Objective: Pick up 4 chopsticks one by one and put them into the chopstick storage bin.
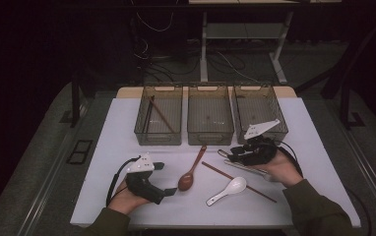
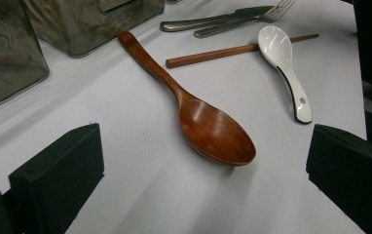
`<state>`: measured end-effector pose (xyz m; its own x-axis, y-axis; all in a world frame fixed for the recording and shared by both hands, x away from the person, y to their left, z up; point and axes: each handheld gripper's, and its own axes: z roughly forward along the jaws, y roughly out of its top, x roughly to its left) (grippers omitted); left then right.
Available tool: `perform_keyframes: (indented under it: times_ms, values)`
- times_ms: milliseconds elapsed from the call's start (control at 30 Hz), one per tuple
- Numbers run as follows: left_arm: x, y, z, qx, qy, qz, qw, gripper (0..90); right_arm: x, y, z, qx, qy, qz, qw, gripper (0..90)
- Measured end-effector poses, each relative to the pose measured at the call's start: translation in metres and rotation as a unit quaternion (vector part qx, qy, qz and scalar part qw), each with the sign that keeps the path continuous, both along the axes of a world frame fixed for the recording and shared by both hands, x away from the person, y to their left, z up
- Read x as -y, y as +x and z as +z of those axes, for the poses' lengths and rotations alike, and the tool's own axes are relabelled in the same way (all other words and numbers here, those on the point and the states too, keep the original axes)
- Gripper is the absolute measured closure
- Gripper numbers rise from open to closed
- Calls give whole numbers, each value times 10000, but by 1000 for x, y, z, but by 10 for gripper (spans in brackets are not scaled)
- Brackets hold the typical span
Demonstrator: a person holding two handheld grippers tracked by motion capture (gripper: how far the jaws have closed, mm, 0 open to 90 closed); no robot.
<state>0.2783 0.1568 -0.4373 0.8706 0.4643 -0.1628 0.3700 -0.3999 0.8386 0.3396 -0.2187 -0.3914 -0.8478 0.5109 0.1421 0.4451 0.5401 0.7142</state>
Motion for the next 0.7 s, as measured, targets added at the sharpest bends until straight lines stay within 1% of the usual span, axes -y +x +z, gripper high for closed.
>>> perform_keyframes:
  times_ms: [100,200,267,333,433,533,700]
  values:
    - [1,0,0,-7,29,-36,10000,0,9,-7,-4,13,-29,-6,10000,702]
    - [1,0,0,-1,23,-41,10000,0,15,-12,-8,-77,34,32,10000,714]
    - [1,0,0,-2,26,-42,10000,0,18,-16,-11,-112,22,62,9999,721]
    - [1,0,0,-4,30,-44,10000,0,21,-21,-13,-93,-45,56,9999,747]
    - [2,0,0,1,64,-58,10000,0,24,-27,-14,-3,-68,79,9999,766]
    - [1,0,0,-1,62,-47,10000,0,29,-33,-14,-22,-52,82,9999,762]
    - [1,0,0,17,37,-29,10000,0,36,-44,-18,-50,-236,31,9997,750]
